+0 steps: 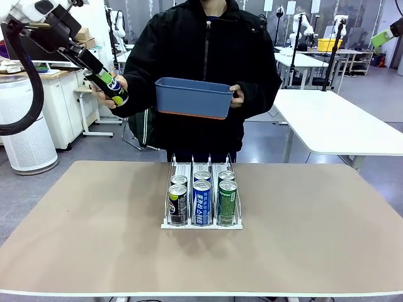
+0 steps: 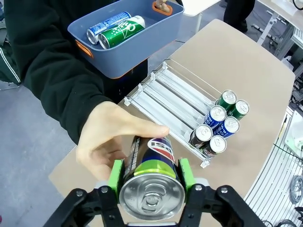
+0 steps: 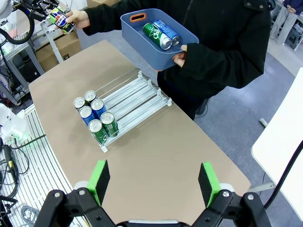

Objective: Fill the beverage cans into the dispenser.
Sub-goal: Pick up the Pepsi coke handed by the human, then place the picked Pepsi coke in the line of the Automatic Can Dispenser with the same cans.

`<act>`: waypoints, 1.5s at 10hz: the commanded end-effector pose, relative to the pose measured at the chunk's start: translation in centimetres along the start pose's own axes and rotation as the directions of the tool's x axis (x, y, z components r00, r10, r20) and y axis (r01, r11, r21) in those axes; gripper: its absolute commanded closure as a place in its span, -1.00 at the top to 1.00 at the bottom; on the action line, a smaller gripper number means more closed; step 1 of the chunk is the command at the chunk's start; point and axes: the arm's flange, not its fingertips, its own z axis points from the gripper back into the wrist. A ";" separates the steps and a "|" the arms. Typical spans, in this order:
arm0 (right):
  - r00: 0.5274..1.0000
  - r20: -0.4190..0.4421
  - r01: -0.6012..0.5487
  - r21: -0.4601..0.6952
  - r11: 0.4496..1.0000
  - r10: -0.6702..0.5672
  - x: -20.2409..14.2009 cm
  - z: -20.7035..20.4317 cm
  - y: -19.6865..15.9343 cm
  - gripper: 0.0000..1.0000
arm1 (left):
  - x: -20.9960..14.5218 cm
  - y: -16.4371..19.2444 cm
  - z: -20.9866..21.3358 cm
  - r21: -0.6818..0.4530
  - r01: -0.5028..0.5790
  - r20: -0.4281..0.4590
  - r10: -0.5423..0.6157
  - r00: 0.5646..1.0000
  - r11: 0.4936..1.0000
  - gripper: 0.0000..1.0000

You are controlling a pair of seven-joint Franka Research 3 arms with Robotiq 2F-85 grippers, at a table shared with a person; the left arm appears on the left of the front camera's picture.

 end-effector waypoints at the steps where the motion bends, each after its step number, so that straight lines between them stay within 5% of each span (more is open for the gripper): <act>1: 1.000 0.001 0.006 0.009 1.000 -0.006 0.1 -0.1 0.1 1.00 | -0.6 0.1 0.4 0.002 0.011 -0.021 -0.011 1.000 1.000 -0.99; 2: 1.000 0.001 0.006 0.009 1.000 -0.006 0.1 -0.1 0.1 1.00 | -0.7 0.1 0.3 0.000 0.006 -0.027 -0.006 1.000 1.000 -0.65; 3: 1.000 0.001 0.006 0.009 1.000 -0.006 0.1 -0.1 0.1 1.00 | -0.7 0.1 0.3 0.002 0.011 -0.051 -0.011 0.999 1.000 -1.00; 5: 1.000 0.001 0.006 0.009 1.000 -0.006 0.1 -0.1 0.1 1.00 | -0.7 0.0 0.3 -0.005 0.008 -0.069 -0.008 0.998 1.000 -1.00; 6: 1.000 0.001 0.006 0.009 1.000 -0.006 0.1 -0.1 0.1 1.00 | -0.6 -0.1 0.3 0.005 0.006 -0.071 -0.005 0.997 1.000 -0.25; 15: 1.000 0.001 0.006 0.009 1.000 -0.006 0.1 -0.1 0.1 1.00 | -0.3 0.1 -0.1 0.001 0.003 -0.028 -0.003 1.000 1.000 -0.25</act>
